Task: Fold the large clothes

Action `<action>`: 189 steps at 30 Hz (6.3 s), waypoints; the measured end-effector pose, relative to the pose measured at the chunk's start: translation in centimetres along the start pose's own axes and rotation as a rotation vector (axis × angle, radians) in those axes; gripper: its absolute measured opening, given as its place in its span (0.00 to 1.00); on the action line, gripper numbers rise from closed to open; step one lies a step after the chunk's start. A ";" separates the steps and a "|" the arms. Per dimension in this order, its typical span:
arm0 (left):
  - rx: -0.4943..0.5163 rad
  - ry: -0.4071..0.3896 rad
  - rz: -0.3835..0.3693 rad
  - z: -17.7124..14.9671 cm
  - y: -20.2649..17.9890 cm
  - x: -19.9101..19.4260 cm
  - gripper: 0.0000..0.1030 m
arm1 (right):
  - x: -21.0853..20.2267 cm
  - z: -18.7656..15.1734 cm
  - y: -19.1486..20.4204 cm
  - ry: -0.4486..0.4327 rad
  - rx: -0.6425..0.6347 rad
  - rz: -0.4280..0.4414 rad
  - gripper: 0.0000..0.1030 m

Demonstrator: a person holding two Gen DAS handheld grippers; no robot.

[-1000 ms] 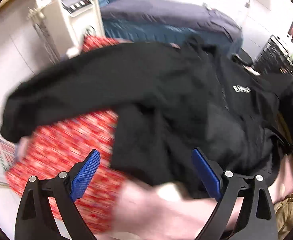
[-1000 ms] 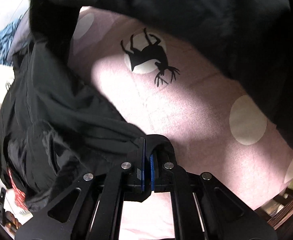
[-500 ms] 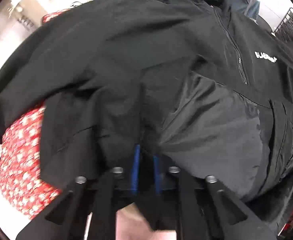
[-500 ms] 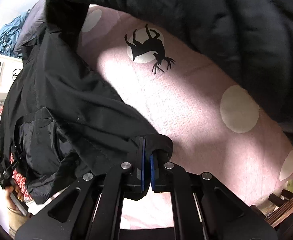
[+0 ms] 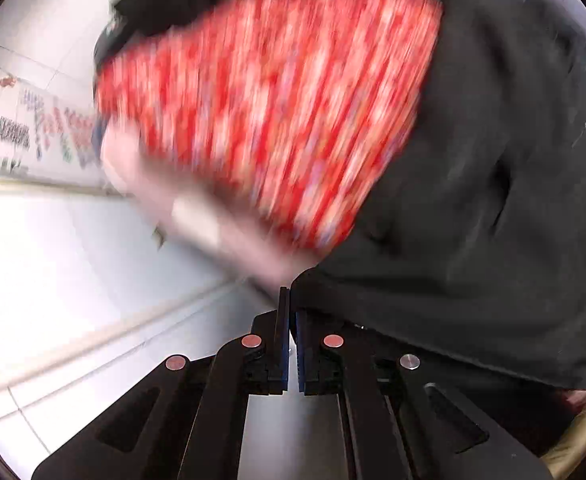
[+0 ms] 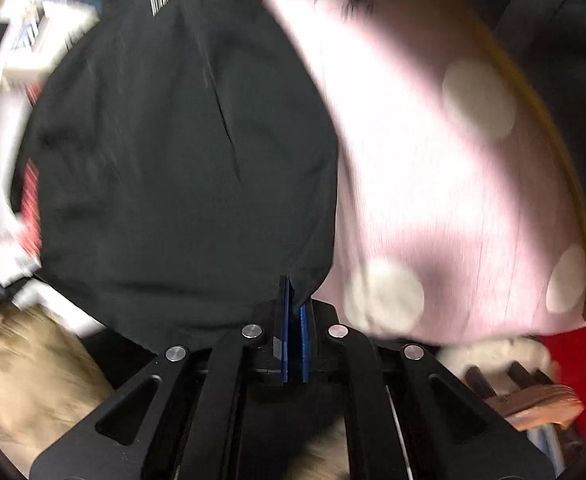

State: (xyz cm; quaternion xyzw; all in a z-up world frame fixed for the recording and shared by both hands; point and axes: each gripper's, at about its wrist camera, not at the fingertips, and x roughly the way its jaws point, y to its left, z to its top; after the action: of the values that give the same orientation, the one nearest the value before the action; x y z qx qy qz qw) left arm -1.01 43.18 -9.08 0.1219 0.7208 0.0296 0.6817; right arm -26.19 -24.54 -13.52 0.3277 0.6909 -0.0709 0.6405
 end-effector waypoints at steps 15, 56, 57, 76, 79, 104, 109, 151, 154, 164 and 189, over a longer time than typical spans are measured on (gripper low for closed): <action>0.304 -0.300 -0.150 -0.4 -1.8 -7.1 0.82 | 1.9 -0.2 0.4 -0.004 -0.043 -0.353 0.50; 0.521 -0.393 -0.081 9.5 -29.4 -9.6 0.91 | -19.0 12.4 1.1 -0.721 0.386 0.277 0.68; 0.521 -0.396 -0.086 9.6 -29.6 -9.8 0.91 | -19.5 12.3 -0.3 -0.734 0.426 0.322 0.68; 0.490 -0.372 -0.074 8.9 -29.6 -8.0 0.91 | -17.0 11.4 -11.3 -0.851 0.929 0.804 0.35; 0.486 -0.372 -0.069 8.7 -29.3 -8.0 0.91 | -19.2 11.4 -12.1 -0.876 0.875 0.734 0.21; 0.295 -0.398 -0.107 10.4 -24.2 -8.2 0.91 | -32.3 27.0 19.5 -0.900 -0.098 0.346 0.13; 0.258 -0.385 -0.079 10.5 -22.5 -7.4 0.91 | -24.2 30.7 32.0 -0.725 -0.305 0.242 0.13; 0.432 -0.444 -0.025 22.5 -30.9 -9.3 0.91 | 3.7 25.2 16.7 -0.440 -0.317 -0.595 0.35; 0.433 -0.429 -0.055 21.9 -31.4 -9.5 0.91 | 2.8 25.6 15.5 -0.450 -0.284 -0.480 0.13; 0.420 -0.350 -0.045 21.8 -32.8 -7.0 0.91 | 3.1 25.9 9.8 -0.420 -0.057 -0.604 0.38; 0.472 -0.261 -0.048 29.6 -40.5 -2.3 0.95 | 7.7 34.0 20.5 -0.350 -0.338 -0.306 0.77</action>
State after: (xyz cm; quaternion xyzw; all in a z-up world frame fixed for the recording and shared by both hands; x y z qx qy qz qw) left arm 22.90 -0.23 -17.36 0.2631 0.6164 -0.1714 0.7221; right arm 13.75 -23.45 -19.91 0.0909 0.6133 -0.1061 0.7774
